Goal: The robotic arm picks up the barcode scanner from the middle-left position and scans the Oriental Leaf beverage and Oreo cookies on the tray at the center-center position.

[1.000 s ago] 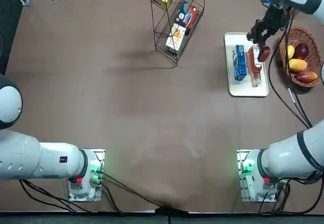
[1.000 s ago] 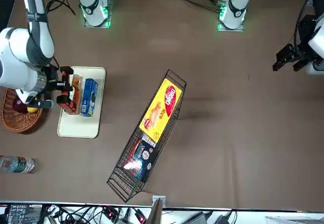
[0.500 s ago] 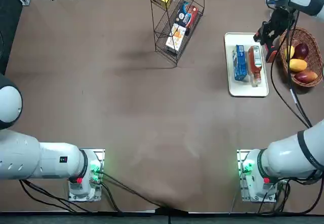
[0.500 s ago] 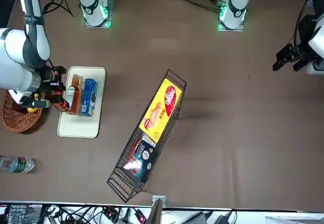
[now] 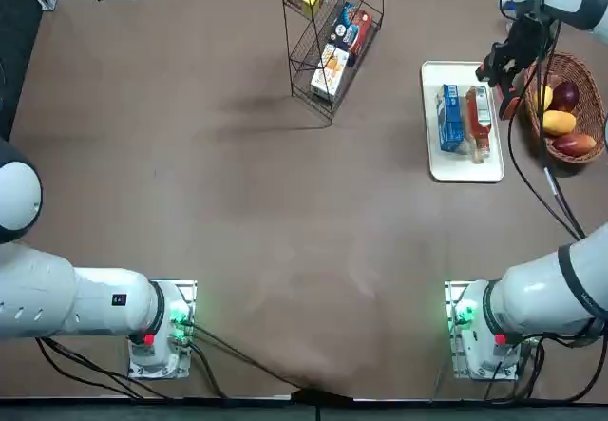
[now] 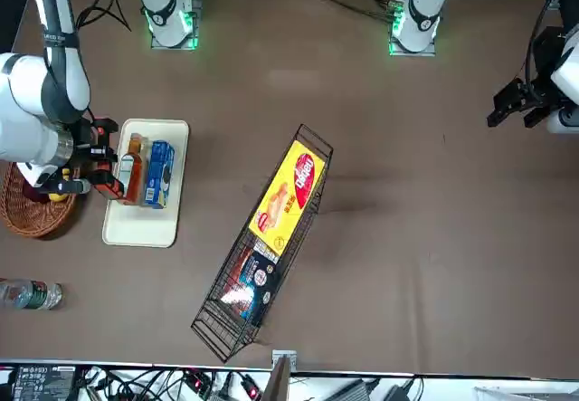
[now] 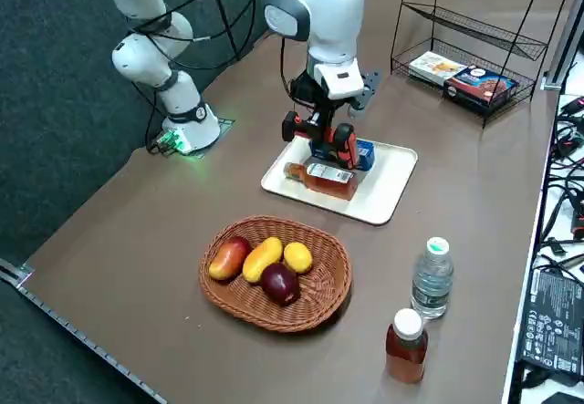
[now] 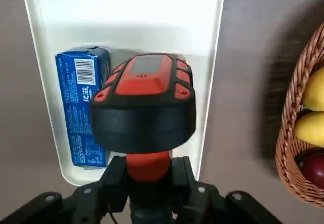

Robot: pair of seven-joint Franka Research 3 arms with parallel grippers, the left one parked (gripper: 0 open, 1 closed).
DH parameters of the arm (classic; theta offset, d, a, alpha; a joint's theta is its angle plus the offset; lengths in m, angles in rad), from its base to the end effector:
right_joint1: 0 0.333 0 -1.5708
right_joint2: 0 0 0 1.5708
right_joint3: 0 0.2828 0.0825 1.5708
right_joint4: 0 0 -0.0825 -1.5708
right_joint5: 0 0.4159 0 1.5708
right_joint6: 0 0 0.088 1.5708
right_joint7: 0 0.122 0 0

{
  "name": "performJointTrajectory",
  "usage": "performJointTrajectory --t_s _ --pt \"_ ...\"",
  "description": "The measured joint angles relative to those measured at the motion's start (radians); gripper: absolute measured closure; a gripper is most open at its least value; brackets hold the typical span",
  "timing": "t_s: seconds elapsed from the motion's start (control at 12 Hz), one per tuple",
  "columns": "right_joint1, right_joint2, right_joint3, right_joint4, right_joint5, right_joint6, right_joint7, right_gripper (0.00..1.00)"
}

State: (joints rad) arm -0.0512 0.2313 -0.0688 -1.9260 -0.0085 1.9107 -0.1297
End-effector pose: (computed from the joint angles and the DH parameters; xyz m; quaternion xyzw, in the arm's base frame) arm 0.5885 -0.0713 0.2884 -0.9923 -0.0066 0.1232 0.0036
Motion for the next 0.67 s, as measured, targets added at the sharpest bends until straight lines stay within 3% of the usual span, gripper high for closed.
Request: performJointTrajectory --t_s 0.67 --pt "-0.015 0.013 0.000 0.000 0.000 -0.003 -0.005 0.57"
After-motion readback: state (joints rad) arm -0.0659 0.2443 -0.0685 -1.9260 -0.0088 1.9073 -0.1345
